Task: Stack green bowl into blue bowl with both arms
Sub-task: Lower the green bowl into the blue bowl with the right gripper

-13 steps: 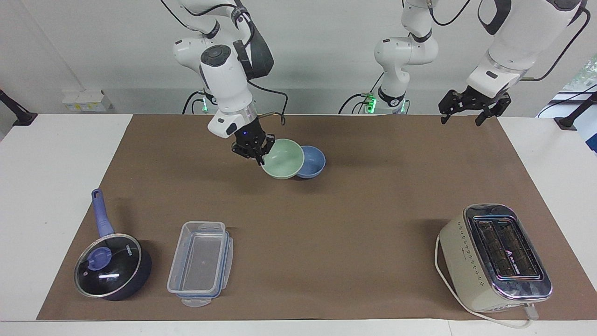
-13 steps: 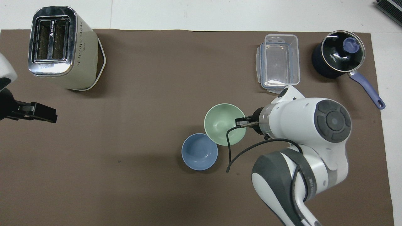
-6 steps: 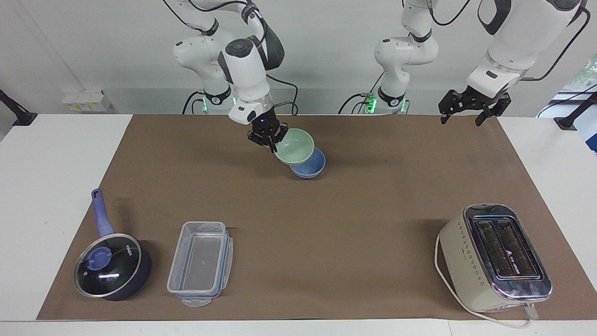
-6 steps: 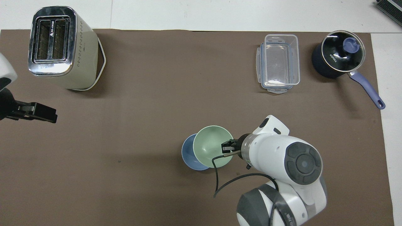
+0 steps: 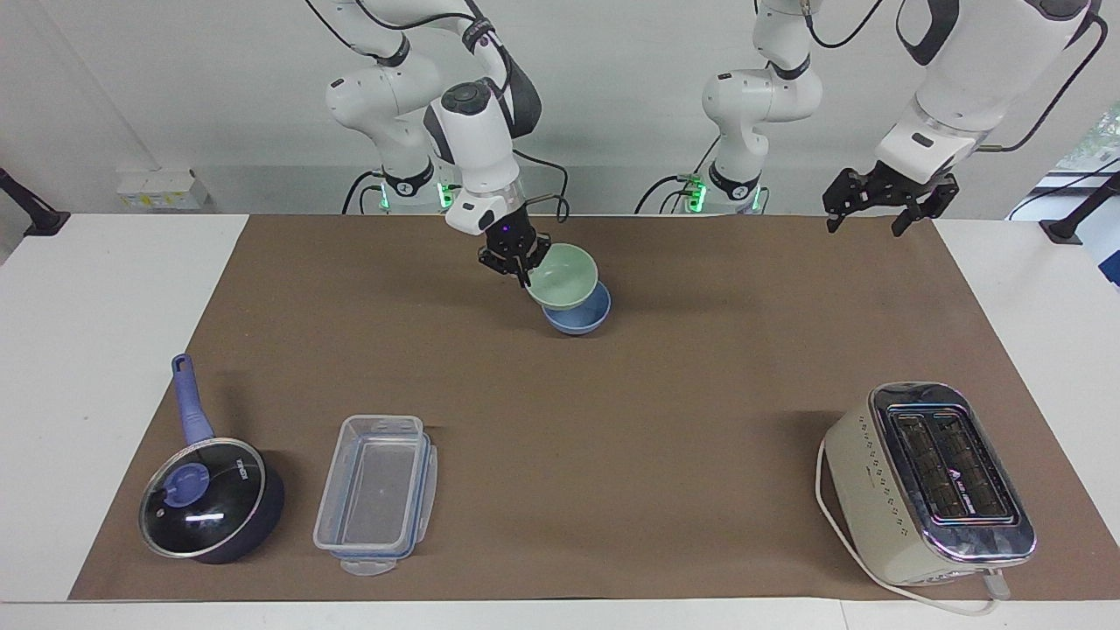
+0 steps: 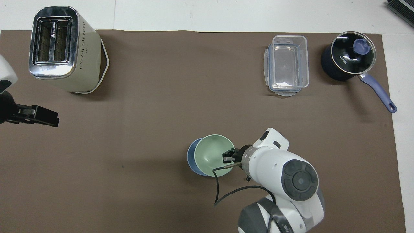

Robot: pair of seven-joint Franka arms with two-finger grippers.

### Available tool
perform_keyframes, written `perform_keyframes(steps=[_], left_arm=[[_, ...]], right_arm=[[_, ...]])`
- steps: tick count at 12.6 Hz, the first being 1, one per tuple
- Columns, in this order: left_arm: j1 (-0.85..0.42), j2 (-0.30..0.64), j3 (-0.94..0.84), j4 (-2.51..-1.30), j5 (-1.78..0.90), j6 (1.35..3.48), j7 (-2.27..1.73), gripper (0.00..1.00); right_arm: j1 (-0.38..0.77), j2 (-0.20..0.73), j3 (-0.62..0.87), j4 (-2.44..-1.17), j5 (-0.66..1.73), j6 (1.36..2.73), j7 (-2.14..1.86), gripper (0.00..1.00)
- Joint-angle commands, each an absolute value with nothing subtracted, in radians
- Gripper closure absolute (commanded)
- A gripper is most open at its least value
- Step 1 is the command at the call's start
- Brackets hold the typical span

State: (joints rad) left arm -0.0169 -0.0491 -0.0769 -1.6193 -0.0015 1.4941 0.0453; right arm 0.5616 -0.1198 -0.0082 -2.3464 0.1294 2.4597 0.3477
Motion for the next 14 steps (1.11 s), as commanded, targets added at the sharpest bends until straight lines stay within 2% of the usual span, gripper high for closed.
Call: perform_keyframes(steps=[1, 14], left_arm=[[-0.005, -0.043, -0.086, -1.597, 0.006, 1.468, 0.048, 0.0], [-0.005, -0.044, -0.086, -1.597, 0.006, 1.468, 0.048, 0.0]], right_arm=[[0.574, -0.095, -0.012, -2.359, 0.103, 2.514, 0.402, 1.0], [0.607, -0.018, -0.012, -2.344, 0.103, 2.556, 0.42, 1.0]])
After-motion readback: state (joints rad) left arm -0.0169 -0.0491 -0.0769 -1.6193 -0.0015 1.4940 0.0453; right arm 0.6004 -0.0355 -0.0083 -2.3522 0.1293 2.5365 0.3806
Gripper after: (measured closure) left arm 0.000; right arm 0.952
